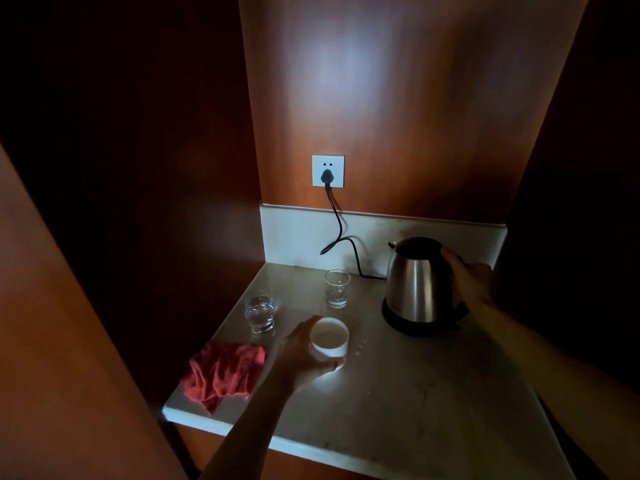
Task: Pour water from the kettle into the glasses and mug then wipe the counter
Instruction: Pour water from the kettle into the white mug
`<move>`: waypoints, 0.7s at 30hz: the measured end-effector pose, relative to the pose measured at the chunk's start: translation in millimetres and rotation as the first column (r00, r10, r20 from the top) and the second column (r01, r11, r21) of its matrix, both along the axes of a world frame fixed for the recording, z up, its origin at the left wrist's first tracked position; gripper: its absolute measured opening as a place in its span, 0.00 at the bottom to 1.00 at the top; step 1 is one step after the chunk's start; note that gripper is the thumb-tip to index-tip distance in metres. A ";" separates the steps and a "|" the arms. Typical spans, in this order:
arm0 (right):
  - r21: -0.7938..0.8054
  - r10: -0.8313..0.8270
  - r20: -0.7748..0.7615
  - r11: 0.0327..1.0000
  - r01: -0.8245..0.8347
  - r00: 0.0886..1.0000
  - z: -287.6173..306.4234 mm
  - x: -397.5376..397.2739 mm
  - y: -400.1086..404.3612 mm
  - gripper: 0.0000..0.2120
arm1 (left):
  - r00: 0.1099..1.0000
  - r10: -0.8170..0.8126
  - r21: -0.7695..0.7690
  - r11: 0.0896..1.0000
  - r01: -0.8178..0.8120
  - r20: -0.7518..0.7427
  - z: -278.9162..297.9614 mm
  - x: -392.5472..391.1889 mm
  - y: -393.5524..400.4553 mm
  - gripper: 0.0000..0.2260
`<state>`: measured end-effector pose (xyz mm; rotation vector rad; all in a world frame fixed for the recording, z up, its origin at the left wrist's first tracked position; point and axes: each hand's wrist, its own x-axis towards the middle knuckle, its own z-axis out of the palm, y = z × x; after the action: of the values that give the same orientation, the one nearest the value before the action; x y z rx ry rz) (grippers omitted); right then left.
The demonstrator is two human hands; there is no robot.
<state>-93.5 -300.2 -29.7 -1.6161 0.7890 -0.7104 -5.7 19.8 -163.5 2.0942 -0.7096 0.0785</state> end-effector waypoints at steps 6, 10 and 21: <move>0.024 -0.093 0.026 0.995 0.093 0.995 -16.0 3.0 -13.5 0.24 | 0.999 0.000 -0.025 1.000 0.001 0.045 -2.9 3.1 -1.2 0.39; 0.040 -0.085 0.007 0.996 0.084 0.996 -20.6 10.7 -13.2 0.26 | 0.997 -0.004 0.000 1.000 0.004 0.083 -2.7 2.8 -1.2 0.39; 0.037 -0.027 -0.013 0.999 0.028 1.000 -29.2 13.6 -6.4 0.27 | 0.999 0.024 0.035 0.999 -0.025 0.024 2.5 4.3 -1.2 0.39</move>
<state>-79.9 -306.6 -58.9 -1.5800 0.8304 -0.7018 -1.5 18.6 -161.0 2.1395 -0.7039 0.1051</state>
